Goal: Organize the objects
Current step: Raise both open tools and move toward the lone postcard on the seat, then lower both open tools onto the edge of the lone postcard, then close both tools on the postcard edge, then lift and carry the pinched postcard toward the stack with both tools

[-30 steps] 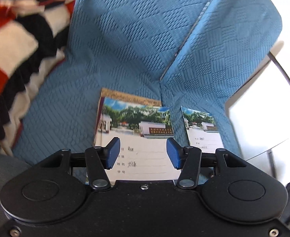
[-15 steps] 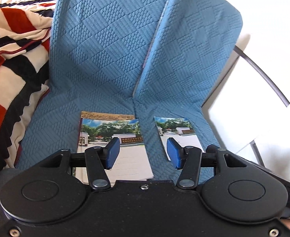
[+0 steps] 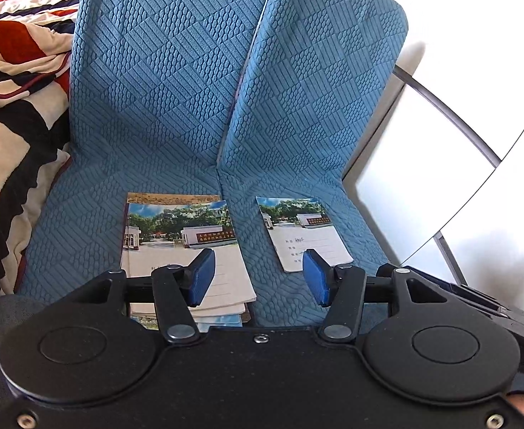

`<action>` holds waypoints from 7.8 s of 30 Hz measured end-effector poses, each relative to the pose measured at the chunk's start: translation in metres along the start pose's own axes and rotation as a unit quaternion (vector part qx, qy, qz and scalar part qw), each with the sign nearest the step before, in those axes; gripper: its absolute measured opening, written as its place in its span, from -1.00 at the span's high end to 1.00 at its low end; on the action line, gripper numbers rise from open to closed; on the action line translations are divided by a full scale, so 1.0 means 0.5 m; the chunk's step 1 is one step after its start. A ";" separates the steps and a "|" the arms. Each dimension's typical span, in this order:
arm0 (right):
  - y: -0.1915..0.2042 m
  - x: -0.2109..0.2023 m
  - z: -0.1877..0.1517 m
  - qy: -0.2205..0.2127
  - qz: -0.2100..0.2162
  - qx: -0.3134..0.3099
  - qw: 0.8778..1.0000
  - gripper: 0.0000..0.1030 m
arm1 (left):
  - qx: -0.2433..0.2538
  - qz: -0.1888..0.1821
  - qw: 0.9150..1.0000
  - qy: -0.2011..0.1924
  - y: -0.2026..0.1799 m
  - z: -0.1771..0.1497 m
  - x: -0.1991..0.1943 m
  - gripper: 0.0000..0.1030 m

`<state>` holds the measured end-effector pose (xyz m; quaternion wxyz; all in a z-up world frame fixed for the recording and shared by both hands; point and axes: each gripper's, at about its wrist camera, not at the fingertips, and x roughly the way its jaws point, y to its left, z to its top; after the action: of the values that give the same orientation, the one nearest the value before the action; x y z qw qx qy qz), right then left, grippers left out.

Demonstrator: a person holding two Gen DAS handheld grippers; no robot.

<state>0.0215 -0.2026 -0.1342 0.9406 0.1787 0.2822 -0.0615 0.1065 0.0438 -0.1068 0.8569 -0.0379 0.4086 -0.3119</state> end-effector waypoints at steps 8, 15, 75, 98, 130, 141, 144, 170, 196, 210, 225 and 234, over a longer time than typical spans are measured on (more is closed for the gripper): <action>-0.004 -0.006 -0.019 0.008 -0.011 -0.008 1.000 0.21 | 0.010 0.005 1.000 0.001 -0.011 -0.008 0.010 -0.06; -0.017 -0.007 -0.018 0.013 -0.020 -0.006 1.000 0.22 | 0.012 0.008 1.000 -0.001 -0.022 -0.010 0.014 -0.07; -0.221 0.118 -0.095 -0.014 -0.145 0.022 0.989 -0.75 | 0.042 0.036 0.998 -0.004 -0.110 -0.009 0.189 -0.99; -0.353 0.338 -0.073 -0.016 -0.166 0.094 0.982 0.17 | -0.029 0.010 0.997 0.073 -0.097 0.031 0.421 -0.64; -0.465 0.453 -0.075 -0.001 -0.121 0.215 0.969 0.84 | -0.157 0.028 0.964 0.211 -0.037 -0.024 0.739 0.66; -0.494 0.449 -0.087 -0.012 -0.096 0.273 0.957 0.83 | -0.233 -0.071 0.951 0.191 0.005 -0.009 0.717 0.65; -0.507 0.446 -0.094 -0.017 -0.084 0.300 0.950 0.83 | -0.267 -0.143 0.936 0.182 0.015 -0.002 0.714 0.68; -0.522 0.410 -0.105 -0.014 -0.020 0.363 0.931 0.70 | -0.225 -0.066 0.951 0.201 -0.060 -0.009 0.742 0.92; -0.546 0.426 -0.152 -0.023 0.139 0.511 0.848 -0.46 | -0.267 -0.117 0.938 0.186 -0.064 0.009 0.690 0.97; -0.542 0.419 -0.138 -0.041 0.048 0.489 0.870 0.80 | -0.254 -0.109 0.944 0.179 -0.052 0.024 0.666 0.97; -0.479 0.326 -0.089 -0.065 0.032 0.418 0.906 0.92 | -0.249 -0.132 0.943 0.178 -0.031 0.017 0.589 0.95; -0.427 0.248 -0.035 -0.083 0.034 0.374 0.923 0.92 | -0.237 -0.151 0.945 0.168 -0.031 0.043 0.506 0.94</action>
<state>0.0696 -0.3960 -0.2808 0.8270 0.5209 0.1536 -0.1454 0.2334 -0.1158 -0.2589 0.6848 -0.2487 0.5983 -0.3335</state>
